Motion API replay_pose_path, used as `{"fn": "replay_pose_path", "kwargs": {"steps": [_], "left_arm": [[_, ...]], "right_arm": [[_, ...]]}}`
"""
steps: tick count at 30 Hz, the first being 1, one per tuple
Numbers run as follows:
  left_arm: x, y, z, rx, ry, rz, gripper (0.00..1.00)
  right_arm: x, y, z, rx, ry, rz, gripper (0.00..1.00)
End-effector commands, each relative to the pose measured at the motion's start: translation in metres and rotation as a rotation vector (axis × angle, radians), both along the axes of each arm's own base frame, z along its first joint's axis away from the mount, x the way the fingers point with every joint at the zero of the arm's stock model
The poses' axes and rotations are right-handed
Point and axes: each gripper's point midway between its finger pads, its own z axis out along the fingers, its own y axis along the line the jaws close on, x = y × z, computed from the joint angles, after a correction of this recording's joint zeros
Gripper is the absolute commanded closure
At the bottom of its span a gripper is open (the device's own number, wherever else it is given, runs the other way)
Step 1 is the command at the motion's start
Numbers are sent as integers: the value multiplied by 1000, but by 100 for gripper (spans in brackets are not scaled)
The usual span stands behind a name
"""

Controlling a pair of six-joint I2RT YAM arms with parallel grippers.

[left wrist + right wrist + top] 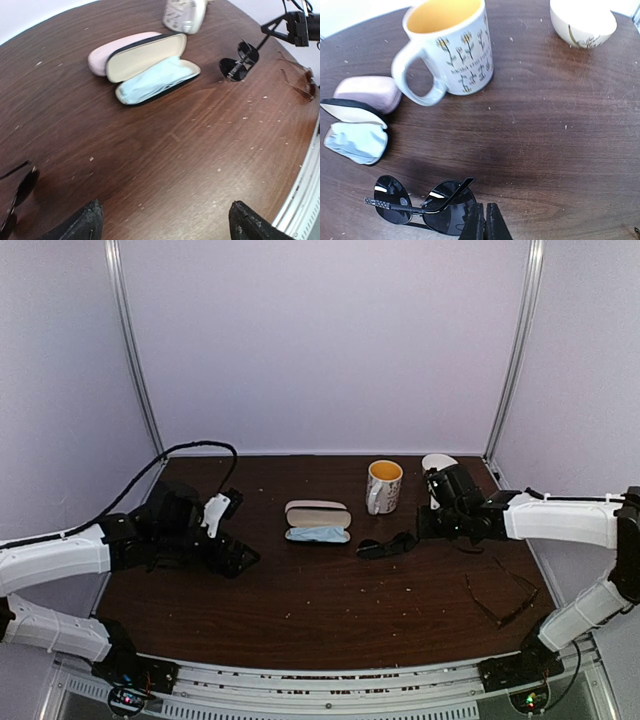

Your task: Organize the sunglasses

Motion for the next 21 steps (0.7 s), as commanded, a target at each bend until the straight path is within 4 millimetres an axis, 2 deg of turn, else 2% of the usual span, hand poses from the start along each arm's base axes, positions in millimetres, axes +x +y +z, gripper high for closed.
{"fn": "replay_pose_path", "kwargs": {"steps": [1,11,12,16,21], "left_arm": [[-1,-44,37,-107,-65,-159,10],[5,-127,63,-138,-81,-321,19],[6,-136,69,-148,-90,-334,20],[2,-166,72,-159,-86,-407,24],[-2,-184,65,-147,-85,-456,35]], "right_arm": [[-9,2,39,48,-31,39,100],[-40,12,79,142,-48,105,100],[-43,15,82,148,-48,112,100],[-53,25,89,159,-34,140,100],[-59,34,95,194,-26,152,100]]}}
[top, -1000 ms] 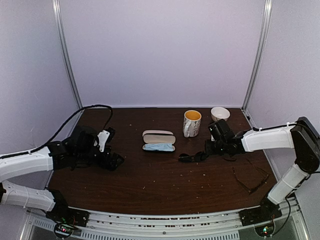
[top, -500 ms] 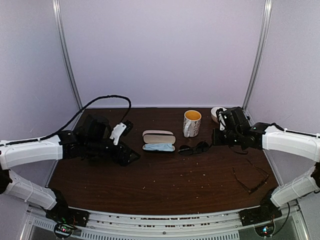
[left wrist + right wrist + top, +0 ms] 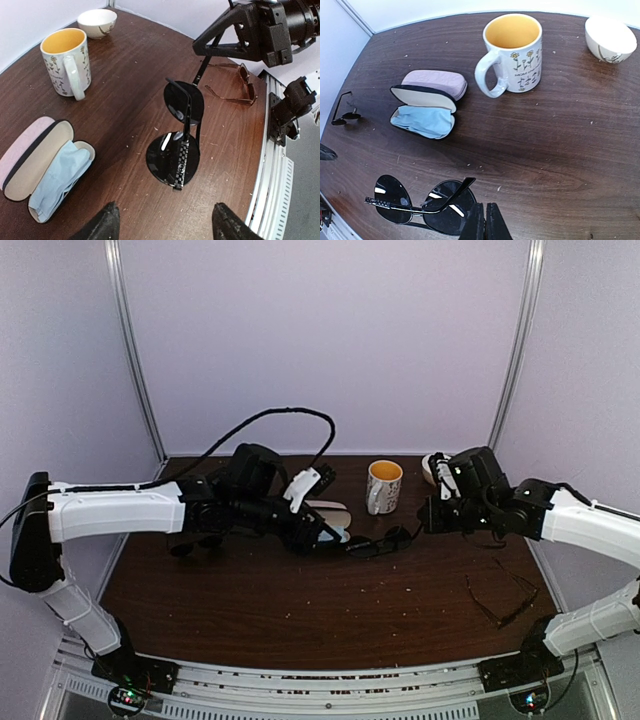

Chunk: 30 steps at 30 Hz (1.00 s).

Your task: Organize the sunglasses

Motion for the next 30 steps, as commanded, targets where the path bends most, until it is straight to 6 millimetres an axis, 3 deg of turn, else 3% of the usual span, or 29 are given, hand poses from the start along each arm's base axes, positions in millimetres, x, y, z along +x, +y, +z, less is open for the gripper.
{"fn": "replay_pose_path", "kwargs": {"steps": [1,3,9,20,30], "left_arm": [[-5,-19,11,-45,-41,-70,38],[-7,-19,6,-47,-43,-86,43],[-16,-17,-5,-43,-48,-132,47],[-26,-14,-4,-70,-50,-163,57],[-24,-15,-2,-71,-65,-142,76]], "right_arm": [[-7,8,17,64,4,7,100],[-9,13,18,85,15,17,100],[-12,24,19,119,41,46,100],[-15,35,26,181,80,63,100],[-16,40,24,183,98,74,100]]}}
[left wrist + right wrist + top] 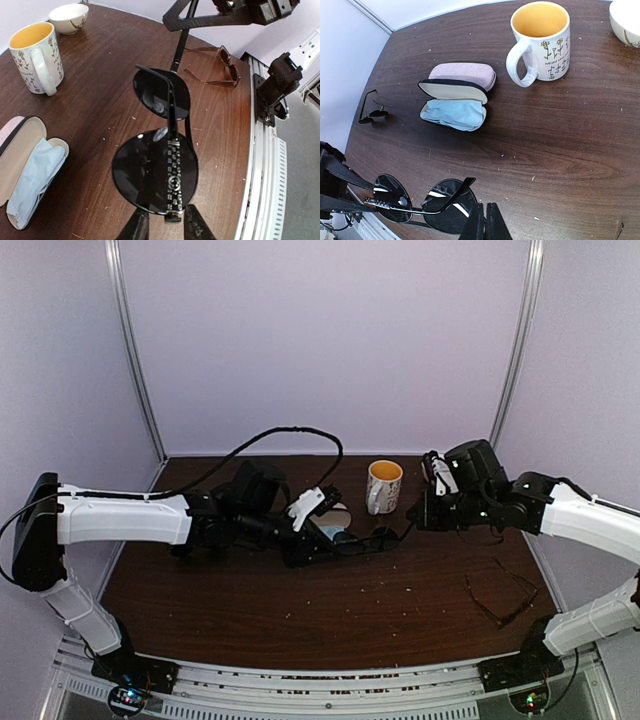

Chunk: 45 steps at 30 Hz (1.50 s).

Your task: Organize the sunglasses

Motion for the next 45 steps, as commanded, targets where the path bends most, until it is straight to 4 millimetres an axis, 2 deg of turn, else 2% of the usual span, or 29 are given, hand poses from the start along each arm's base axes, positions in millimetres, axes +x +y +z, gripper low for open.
{"fn": "replay_pose_path", "kwargs": {"steps": [1,3,6,17,21,27,36,41,45], "left_arm": [[2,-5,25,-74,-63,-1,79],[1,-5,25,-73,-62,-3,85],[0,-5,24,-71,-60,-7,100],[0,-3,26,-71,-55,7,100],[2,-1,23,-67,-49,26,100],[6,-3,18,-58,-39,45,100],[10,-2,12,-48,-30,66,100],[10,-1,11,-43,-31,72,100],[10,0,11,-43,-33,75,100]], "right_arm": [[-2,10,12,39,1,19,100],[-2,11,12,39,1,22,100],[-2,13,13,41,-1,29,100],[-4,14,7,6,8,48,99],[-6,19,11,5,3,88,89],[-21,47,24,88,2,228,79],[-53,93,27,131,30,421,66],[-68,105,32,146,29,502,57],[-72,107,39,168,17,524,56]]}}
